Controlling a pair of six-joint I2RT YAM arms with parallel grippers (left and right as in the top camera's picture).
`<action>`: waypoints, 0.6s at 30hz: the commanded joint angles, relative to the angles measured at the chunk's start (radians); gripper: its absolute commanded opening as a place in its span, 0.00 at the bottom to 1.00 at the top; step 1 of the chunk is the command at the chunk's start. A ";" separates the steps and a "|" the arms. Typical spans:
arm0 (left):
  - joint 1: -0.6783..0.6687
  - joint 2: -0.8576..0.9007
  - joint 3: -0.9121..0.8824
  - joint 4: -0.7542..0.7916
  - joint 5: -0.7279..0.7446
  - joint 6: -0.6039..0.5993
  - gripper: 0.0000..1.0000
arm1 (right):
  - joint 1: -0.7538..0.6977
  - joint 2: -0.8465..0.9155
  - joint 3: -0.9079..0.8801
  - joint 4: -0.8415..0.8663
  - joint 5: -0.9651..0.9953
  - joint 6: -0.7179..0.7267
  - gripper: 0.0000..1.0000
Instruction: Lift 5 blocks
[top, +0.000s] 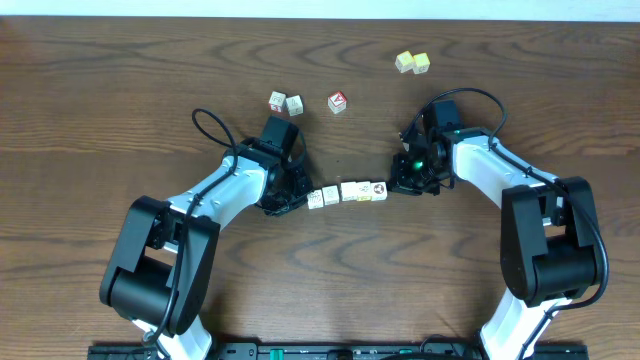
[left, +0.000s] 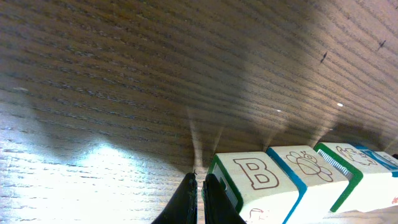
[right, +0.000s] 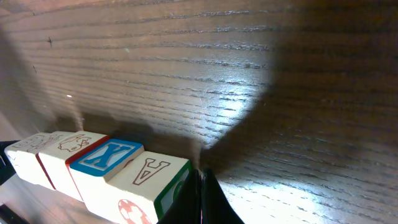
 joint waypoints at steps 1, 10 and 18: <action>-0.001 0.008 -0.010 0.002 0.002 0.025 0.07 | 0.007 0.001 -0.006 -0.003 0.006 0.014 0.01; -0.001 0.008 -0.010 0.008 0.002 0.051 0.07 | 0.010 0.001 -0.006 -0.003 0.001 0.014 0.01; -0.001 0.008 -0.010 0.035 0.002 0.051 0.07 | 0.010 0.001 -0.006 0.008 0.001 0.039 0.01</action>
